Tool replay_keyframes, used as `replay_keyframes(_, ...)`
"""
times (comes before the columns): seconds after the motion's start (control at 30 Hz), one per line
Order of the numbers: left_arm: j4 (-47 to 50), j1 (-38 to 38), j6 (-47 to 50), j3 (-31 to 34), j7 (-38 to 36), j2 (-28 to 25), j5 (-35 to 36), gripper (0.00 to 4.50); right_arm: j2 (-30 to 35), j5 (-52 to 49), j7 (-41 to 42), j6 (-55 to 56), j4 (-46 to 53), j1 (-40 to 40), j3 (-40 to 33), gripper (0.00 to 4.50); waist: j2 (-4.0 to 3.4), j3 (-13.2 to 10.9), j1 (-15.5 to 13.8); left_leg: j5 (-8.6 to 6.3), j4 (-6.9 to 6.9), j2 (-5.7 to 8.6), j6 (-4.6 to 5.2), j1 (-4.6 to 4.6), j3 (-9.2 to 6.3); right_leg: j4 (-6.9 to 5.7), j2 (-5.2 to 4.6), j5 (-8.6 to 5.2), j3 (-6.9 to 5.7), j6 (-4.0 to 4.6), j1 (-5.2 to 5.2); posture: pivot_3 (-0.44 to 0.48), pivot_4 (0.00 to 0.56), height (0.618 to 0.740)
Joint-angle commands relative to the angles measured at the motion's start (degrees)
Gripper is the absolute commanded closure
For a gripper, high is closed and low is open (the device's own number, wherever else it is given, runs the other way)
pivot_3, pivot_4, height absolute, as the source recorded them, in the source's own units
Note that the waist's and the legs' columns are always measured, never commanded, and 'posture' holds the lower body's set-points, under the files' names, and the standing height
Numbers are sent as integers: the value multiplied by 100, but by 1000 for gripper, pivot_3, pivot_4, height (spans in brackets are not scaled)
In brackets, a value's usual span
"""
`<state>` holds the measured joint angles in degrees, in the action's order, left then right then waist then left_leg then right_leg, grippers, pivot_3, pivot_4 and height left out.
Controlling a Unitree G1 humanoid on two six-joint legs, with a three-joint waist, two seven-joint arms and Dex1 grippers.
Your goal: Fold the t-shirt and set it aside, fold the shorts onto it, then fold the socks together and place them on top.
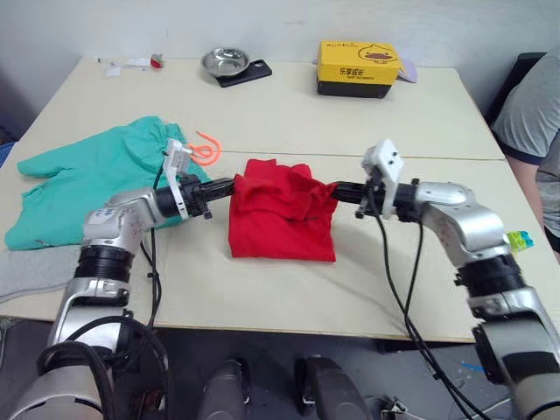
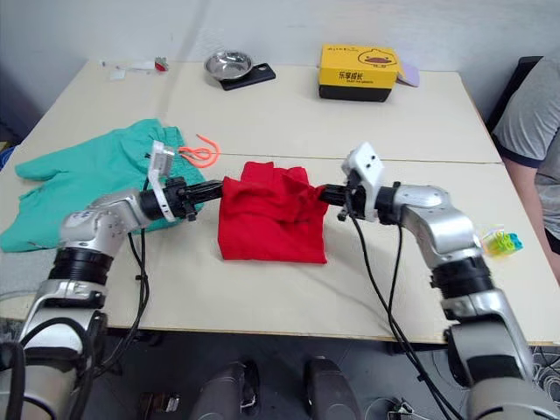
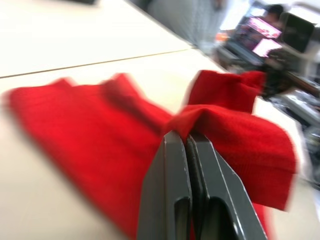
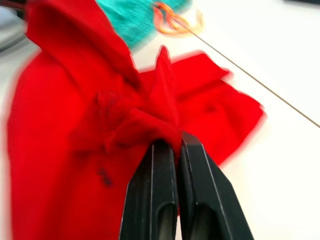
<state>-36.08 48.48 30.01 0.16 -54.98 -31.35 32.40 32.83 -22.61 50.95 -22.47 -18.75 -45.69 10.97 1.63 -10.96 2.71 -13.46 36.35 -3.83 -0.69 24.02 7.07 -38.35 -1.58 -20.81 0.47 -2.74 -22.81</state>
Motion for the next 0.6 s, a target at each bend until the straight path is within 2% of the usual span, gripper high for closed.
replay_keyframes(0.03,-477,305,-408,202,349,140,-415,4486,-291,487,-252,474,-701,-403,-121,4500,0,0,0,3,6,-1,-4,16,0,-11,1,0,0,0,-19,0,150,740)
replay_keyframes(0.23,-1323,596,-993,596,996,386,-765,4486,-676,932,-479,1115,-1616,-810,-308,4500,1,0,53,13,22,-1,-12,30,14,-62,2,-2,12,-2,-57,0,150,740)
replay_keyframes(0.6,-1954,949,-1836,1251,977,728,-736,4486,-1061,957,-631,1655,-2097,-1022,-859,4500,2,-1,54,23,65,0,-12,26,12,-123,1,-2,10,-2,-61,0,150,740)
